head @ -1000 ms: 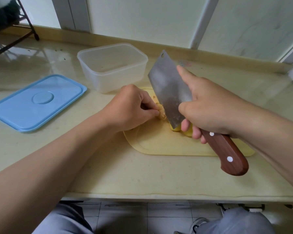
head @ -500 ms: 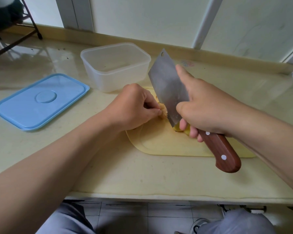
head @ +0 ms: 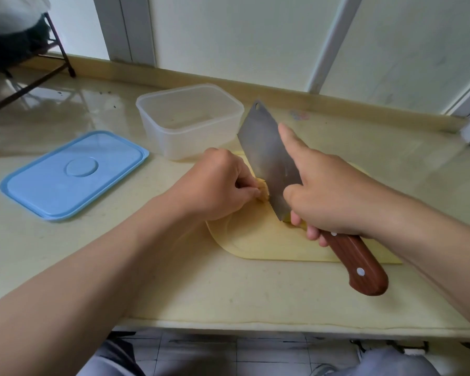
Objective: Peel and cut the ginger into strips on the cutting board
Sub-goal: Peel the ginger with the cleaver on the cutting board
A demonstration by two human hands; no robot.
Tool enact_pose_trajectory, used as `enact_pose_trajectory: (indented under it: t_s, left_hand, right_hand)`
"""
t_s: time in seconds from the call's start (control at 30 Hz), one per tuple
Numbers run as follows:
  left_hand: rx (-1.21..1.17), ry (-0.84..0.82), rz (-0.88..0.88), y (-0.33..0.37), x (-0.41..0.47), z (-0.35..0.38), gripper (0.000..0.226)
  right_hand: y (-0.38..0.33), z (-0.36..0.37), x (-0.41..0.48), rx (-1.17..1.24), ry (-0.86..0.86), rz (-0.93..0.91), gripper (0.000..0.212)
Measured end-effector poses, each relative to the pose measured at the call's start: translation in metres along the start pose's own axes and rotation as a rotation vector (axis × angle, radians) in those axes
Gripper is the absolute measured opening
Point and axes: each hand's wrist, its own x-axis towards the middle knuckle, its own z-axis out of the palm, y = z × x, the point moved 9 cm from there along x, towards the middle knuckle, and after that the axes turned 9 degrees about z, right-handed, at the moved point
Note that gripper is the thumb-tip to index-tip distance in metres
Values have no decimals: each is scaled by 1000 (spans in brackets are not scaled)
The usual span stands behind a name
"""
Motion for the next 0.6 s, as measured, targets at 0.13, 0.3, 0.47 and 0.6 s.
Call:
enact_pose_trajectory:
  t_s: [0.13,0.3,0.47,0.6]
  left_hand:
    - [21,2,16,-1,1,1,2]
    - [52,12,19,-2,1,-2,2]
    - [68,-29,6,-5,0,-2,2]
    - [84,-57,23,-3,-1,-2,2]
  right_hand:
    - [-3,1,4,-41,-26,20,102]
    - [-15,-1,11,-157,-83,43,99]
    - [-23,5,9,-224,-86,41,101]
    - [-25,11,4,-212,-64,27,100]
